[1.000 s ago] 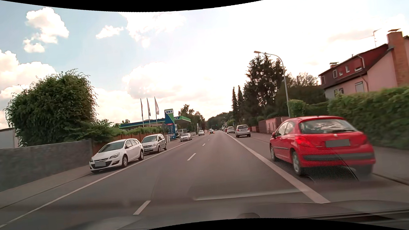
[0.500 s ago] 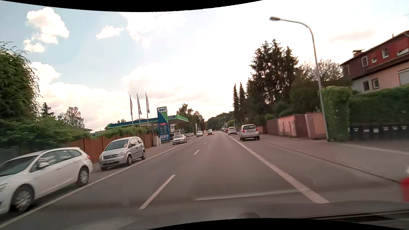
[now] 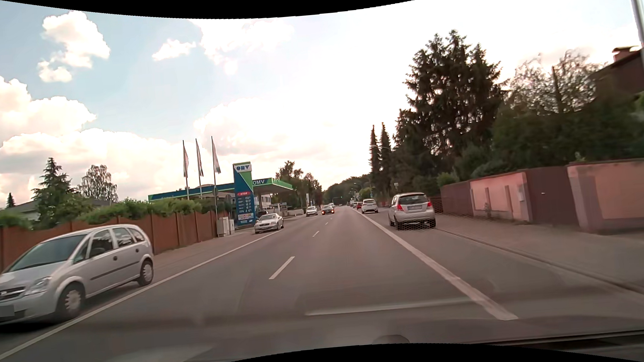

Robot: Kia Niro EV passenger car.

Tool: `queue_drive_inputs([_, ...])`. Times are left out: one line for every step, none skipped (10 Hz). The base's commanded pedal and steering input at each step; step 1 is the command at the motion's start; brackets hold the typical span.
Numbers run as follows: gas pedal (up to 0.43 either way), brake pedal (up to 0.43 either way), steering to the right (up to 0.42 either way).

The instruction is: Follow the waypoints while adhering to traffic rules and regulations

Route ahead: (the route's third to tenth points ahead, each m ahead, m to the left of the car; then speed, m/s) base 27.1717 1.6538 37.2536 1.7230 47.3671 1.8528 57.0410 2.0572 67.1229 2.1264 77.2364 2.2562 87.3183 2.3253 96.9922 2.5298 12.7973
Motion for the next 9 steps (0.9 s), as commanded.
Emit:
queue_drive_inputs([0.047,0.0,-0.007])
queue_drive_inputs([0.047,0.0,-0.007])
queue_drive_inputs([0.047,0.0,-0.007])
queue_drive_inputs([0.047,0.0,-0.007])
queue_drive_inputs([0.047,0.0,-0.006])
queue_drive_inputs([0.047,0.0,-0.006])
queue_drive_inputs([0.047,0.0,-0.006])
queue_drive_inputs([0.047,0.0,-0.005])
queue_drive_inputs([0.047,0.0,-0.004])
